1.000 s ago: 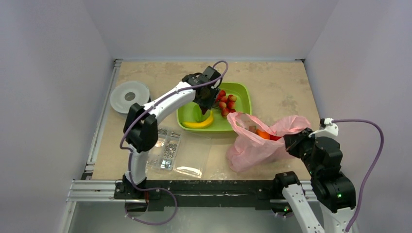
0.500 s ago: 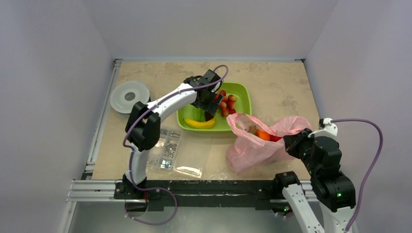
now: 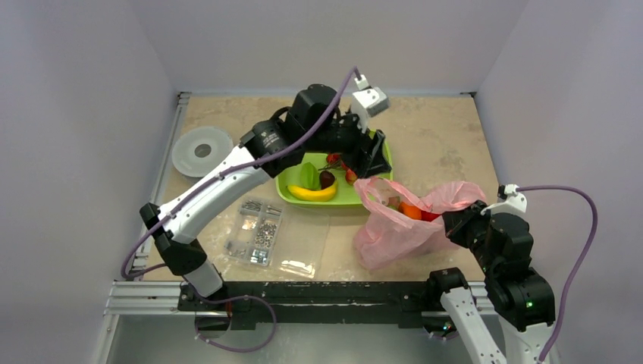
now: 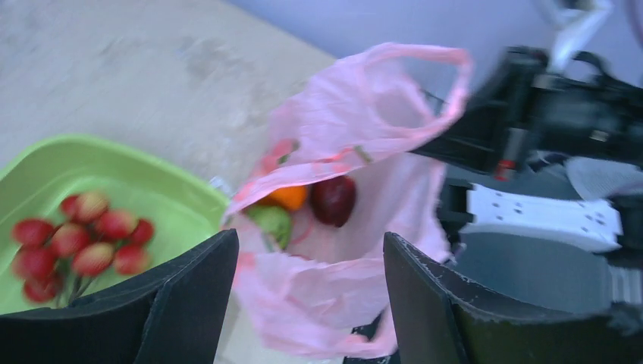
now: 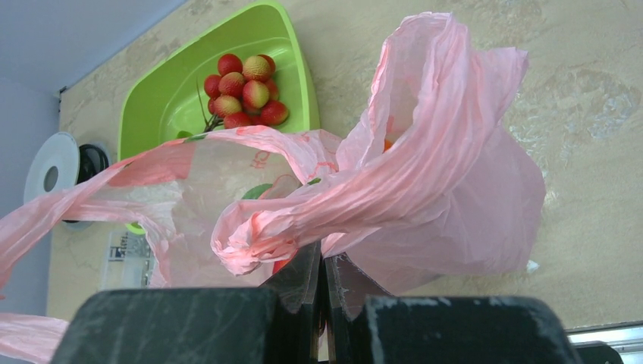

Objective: Take the fake fruits out of the plastic bag

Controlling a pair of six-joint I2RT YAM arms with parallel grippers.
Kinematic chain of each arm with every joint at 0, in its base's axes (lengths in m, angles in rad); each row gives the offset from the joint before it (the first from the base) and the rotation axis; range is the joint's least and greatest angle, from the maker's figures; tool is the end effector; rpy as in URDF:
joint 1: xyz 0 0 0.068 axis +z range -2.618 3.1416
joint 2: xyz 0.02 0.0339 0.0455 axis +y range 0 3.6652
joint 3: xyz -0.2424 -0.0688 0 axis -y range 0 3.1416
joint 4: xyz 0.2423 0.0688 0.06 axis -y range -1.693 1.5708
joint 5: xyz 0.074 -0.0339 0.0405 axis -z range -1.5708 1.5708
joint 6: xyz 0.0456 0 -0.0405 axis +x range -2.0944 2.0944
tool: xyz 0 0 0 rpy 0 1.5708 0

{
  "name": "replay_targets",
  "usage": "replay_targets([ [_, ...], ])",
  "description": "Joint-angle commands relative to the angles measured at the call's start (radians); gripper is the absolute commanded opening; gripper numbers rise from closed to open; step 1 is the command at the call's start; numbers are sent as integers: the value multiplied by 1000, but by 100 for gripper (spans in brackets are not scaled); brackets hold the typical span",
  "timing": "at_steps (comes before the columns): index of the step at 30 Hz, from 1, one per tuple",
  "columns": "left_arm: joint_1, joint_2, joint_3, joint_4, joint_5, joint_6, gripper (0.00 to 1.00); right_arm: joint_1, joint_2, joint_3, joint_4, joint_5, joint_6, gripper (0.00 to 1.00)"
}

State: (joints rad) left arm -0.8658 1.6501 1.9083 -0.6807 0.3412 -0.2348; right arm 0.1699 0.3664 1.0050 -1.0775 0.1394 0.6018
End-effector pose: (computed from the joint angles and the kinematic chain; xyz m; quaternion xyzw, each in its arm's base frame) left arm 0.2248 -0.2878 0.4271 0.3444 0.7580 -0.4014 0.3817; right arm 0.0605 0.0040 0.3423 0.2169 0.8145 0.1469 0.5177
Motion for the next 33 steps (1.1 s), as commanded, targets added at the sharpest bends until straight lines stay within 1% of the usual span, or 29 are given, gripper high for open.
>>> replay_targets([
  [1,-112,55,109,-34,69,116,67,0,3,14,17,15,-2,0],
  [7,-163,321,448,-348,36,132,52,0,6,24,18,17,-6,0],
  [9,-178,378,502,-398,29,130,49,-1,6,25,16,16,-7,0],
  [19,-241,459,471,-401,83,116,33,0,15,17,23,15,-8,0],
  [25,-274,530,503,-382,131,96,26,0,16,12,31,5,-10,0],
  [29,-287,557,493,-387,149,91,24,0,11,20,42,2,-11,0],
  [33,-297,564,457,-350,149,78,24,-1,19,24,65,-11,-9,0],
])
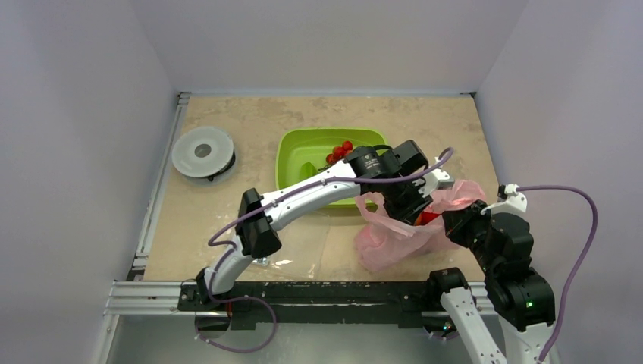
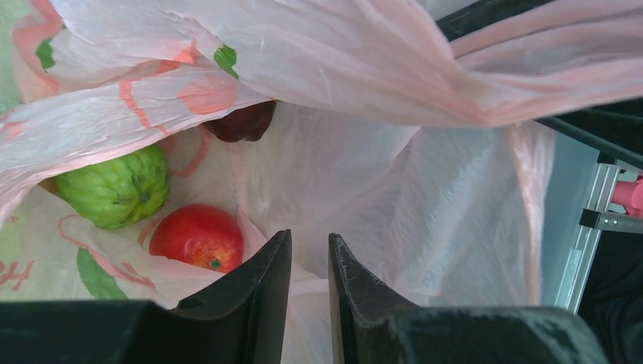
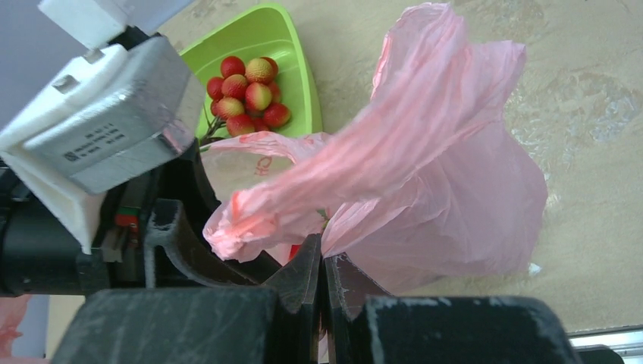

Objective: Take the fake fruits out of the plastic bag

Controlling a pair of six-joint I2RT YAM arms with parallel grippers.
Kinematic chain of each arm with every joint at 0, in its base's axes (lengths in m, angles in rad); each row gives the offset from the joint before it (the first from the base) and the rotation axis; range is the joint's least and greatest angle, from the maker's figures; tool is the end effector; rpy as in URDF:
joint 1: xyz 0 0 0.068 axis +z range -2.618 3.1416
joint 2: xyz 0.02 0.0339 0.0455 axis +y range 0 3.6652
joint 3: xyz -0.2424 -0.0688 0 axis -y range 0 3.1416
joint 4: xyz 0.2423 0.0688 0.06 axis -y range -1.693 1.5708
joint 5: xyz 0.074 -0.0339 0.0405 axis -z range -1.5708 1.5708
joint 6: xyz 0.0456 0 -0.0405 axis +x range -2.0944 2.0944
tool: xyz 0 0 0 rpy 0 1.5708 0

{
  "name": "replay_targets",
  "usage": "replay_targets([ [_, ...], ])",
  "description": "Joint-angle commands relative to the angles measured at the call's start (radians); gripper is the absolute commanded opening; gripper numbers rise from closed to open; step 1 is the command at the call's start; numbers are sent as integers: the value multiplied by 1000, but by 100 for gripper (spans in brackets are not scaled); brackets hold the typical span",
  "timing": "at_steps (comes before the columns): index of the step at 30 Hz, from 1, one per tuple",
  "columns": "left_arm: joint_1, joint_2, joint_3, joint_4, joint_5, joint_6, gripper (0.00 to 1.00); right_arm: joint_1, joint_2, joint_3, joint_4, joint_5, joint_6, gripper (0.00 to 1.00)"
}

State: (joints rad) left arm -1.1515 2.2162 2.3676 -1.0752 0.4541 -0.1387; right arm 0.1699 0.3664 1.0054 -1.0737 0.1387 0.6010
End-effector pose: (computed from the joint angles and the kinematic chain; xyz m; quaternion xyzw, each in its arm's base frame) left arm 0.1713 -0.4334 0.3113 0.5106 0.7731 -0.3568 0.1192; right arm 0.0607 0.0040 0.3428 0.2163 0.8135 0.1477 0.5193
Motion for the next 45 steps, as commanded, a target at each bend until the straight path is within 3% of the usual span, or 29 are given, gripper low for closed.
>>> replay_targets([
  [1,-13,6,0,52,39,-24,24,-1,21,23,64,-15,-7,0],
  [14,-28,119,-16,194,26,-72,23,-1,7,33,47,-7,-7,0],
  [21,-26,58,-183,150,-109,25,24,0,-2,36,45,-3,-11,0],
  [28,-11,-9,-293,103,-251,82,34,-1,1,-2,114,-158,-48,0],
  [39,-22,-106,-395,76,-423,104,56,-1,5,-29,133,-163,-59,0],
  [45,-23,-94,-449,60,-451,129,63,-1,10,-26,133,-163,-59,0],
])
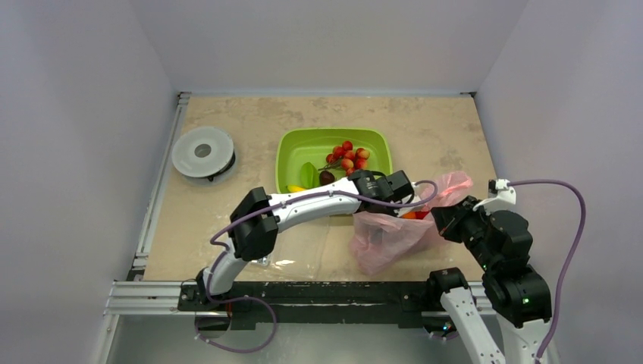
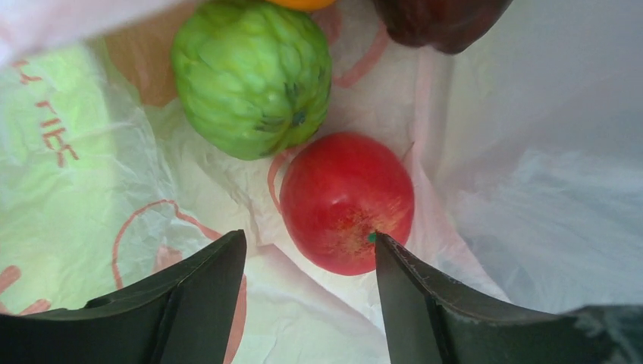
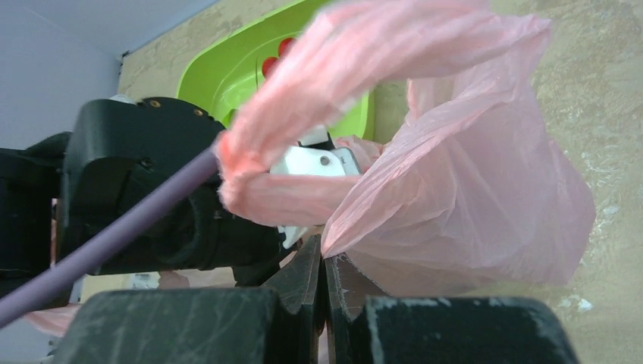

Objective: Take the fake fruits out of the plastic bag

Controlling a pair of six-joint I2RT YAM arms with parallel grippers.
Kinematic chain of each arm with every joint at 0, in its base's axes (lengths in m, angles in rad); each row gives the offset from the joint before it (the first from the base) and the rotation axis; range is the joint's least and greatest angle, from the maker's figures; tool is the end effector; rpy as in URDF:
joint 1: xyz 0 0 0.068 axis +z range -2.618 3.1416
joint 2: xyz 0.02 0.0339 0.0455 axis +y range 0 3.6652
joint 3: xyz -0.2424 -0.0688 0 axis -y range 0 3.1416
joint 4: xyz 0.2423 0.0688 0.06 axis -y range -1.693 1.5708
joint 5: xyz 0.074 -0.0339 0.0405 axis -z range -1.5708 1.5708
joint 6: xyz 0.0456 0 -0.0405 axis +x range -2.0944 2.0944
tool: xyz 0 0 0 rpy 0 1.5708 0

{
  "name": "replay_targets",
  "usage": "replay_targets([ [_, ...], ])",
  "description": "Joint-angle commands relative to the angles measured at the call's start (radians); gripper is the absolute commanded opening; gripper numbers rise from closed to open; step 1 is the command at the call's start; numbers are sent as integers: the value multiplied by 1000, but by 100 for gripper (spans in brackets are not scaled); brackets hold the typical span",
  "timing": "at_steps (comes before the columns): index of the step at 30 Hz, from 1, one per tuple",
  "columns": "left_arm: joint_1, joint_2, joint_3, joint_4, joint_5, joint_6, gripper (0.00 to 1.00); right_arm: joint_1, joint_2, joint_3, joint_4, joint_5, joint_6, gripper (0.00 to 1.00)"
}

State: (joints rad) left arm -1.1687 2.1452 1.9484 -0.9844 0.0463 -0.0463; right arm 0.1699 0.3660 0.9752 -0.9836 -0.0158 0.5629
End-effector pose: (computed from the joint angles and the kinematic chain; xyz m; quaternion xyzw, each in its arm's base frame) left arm 0.1728 -0.4117 0.2179 0.5258 0.8280 -0.1291 0.1459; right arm 0.0682 0.0124 0.3444 0.1570 0.8113 0.2078 0.5234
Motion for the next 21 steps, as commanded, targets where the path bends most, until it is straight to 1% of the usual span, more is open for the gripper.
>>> replay_targets([
  [1,-6,-17,-38,-36,-67,38,64,-1,10,3,43,-9,-21,0],
  [8,-17,10,-90,-35,-113,42,70,0,9,-10,52,-13,-14,0],
  [13,-23,39,-113,-20,-106,42,73,0,15,-13,59,-19,-9,0],
  [16,-28,66,-89,-62,-84,42,75,-1,16,-16,57,-17,-10,0],
  [19,-32,43,-107,-59,-62,43,81,0,12,-23,57,-16,-9,0],
  [21,-33,26,-115,-54,-53,42,82,0,10,-27,59,-19,-5,0],
])
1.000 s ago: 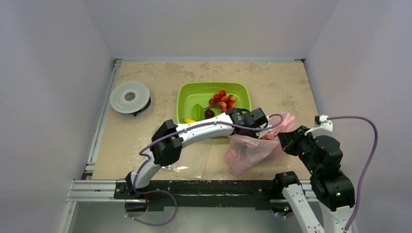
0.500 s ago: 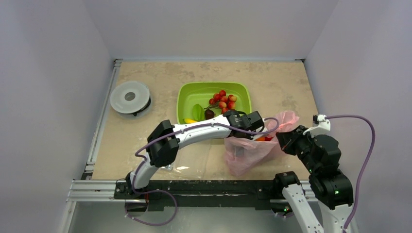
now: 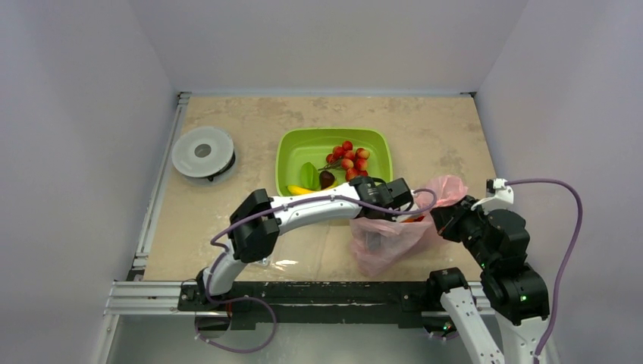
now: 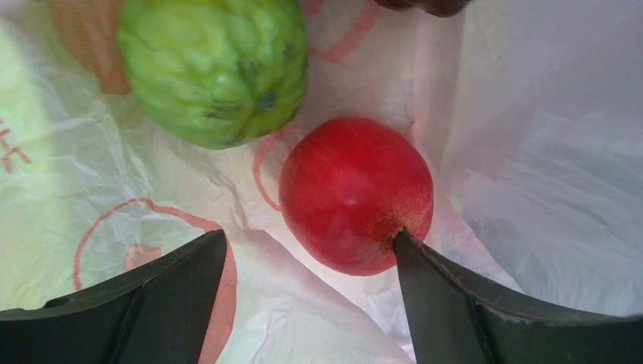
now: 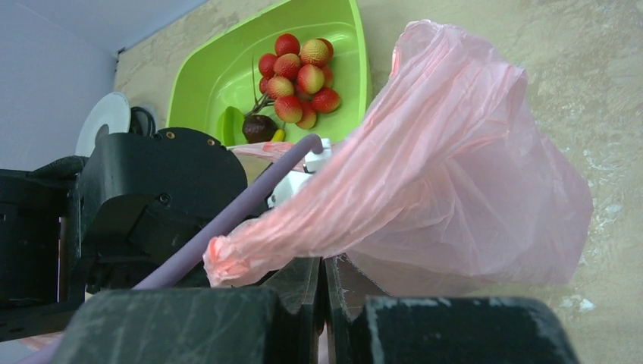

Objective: Take the fake fruits out of the plastic bag

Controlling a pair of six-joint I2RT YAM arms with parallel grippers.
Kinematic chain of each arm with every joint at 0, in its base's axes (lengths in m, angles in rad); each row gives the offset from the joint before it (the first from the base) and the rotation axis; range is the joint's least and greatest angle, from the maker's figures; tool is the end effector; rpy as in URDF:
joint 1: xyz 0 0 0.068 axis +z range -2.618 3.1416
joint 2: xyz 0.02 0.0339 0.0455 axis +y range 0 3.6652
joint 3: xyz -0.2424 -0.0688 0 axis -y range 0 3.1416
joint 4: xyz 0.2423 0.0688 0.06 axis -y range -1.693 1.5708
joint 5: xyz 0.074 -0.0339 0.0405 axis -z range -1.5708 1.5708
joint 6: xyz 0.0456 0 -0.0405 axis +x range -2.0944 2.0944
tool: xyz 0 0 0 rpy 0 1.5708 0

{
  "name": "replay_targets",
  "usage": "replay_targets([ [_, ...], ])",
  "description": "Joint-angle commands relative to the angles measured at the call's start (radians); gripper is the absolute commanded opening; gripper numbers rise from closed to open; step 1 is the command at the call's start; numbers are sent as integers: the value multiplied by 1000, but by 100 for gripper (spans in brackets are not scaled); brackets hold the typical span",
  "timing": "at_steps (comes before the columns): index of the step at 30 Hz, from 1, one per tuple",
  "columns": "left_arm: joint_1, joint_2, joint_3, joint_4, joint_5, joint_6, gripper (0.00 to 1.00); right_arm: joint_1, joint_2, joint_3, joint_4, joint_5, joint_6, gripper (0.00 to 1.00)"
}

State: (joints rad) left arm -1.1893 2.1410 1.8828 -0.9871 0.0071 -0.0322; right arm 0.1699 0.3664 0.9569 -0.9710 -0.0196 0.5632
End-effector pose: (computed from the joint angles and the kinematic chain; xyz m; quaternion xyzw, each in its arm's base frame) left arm 0.1630 -0.4073 0.2004 0.5401 0.8259 -0.0958 0.1307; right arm 0.0714 0.0132 0.3407 0.1564 0.8131 0.2085 0.5205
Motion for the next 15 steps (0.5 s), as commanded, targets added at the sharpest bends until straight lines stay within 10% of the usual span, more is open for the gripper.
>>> replay_targets([
  [1,-13,25,-47,-57,-17,28,83,0,9,-9,47,-16,-4,0],
  [7,-24,12,-46,-56,-54,56,98,-1,12,-1,49,-19,-2,0],
  [15,-29,68,-34,-34,-153,55,77,0,10,6,37,-14,-2,0],
])
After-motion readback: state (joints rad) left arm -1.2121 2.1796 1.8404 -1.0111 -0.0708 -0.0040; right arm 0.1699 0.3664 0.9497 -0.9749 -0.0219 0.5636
